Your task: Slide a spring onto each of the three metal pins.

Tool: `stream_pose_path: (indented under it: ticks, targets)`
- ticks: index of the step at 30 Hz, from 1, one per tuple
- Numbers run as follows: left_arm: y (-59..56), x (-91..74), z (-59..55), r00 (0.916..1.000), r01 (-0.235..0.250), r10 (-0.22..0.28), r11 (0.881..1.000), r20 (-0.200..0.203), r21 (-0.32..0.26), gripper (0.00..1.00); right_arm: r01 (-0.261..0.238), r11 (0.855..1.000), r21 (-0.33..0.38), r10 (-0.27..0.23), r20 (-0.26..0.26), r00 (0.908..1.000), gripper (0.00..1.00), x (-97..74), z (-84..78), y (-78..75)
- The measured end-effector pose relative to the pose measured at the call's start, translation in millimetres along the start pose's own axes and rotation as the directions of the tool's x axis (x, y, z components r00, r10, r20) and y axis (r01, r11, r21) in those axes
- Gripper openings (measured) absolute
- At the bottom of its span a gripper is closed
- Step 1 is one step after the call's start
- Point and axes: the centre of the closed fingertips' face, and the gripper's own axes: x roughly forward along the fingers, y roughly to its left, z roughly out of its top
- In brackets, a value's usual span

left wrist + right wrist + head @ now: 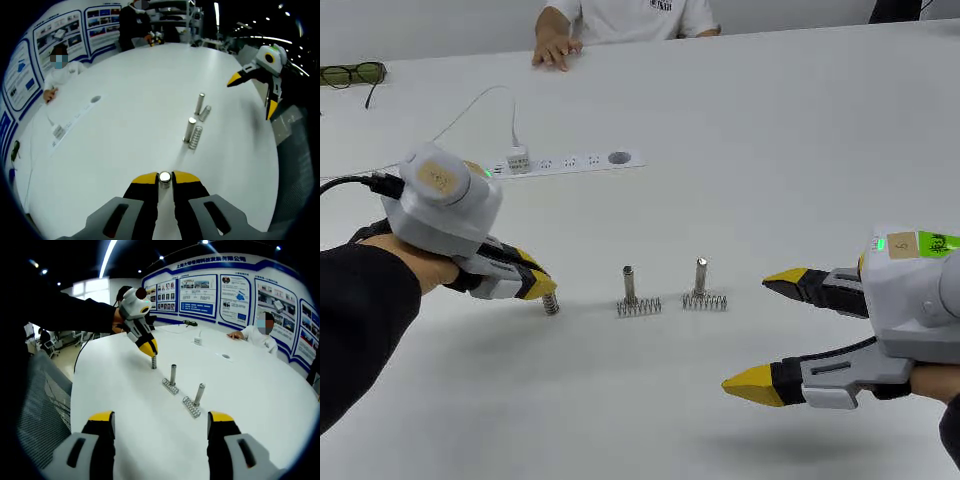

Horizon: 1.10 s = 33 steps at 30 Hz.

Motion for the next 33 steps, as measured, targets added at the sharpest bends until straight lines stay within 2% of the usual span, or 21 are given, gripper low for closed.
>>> stream_pose_path:
  ticks: [11,18,28,33]
  targets:
    - [-1.2,0.2,0.8,0.9999,0.003,-0.003,1.0,0.012,0.014,0.11,-0.003,1.0,-0.001,0.003,-0.003,1.0,0.76,1.0,-0.2,0.5]
    - [0.5,-2.7,4.0,0.9994,-0.01,0.01,1.0,0.034,-0.001,0.22,-0.005,1.0,-0.002,0.005,-0.003,1.0,0.76,1.2,-0.2,0.8]
    - [-2.9,-25.3,19.2,0.9941,-0.041,0.041,0.999,0.1,-0.001,0.27,-0.018,1.0,-0.011,0.018,-0.004,0.9998,0.75,3.4,0.7,3.9]
    - [-11.5,-39.3,24.6,0.9895,-0.05,0.049,0.999,0.136,0.004,0.27,-0.024,1.0,-0.014,0.024,-0.003,0.9997,0.75,4.1,1.7,5.3]
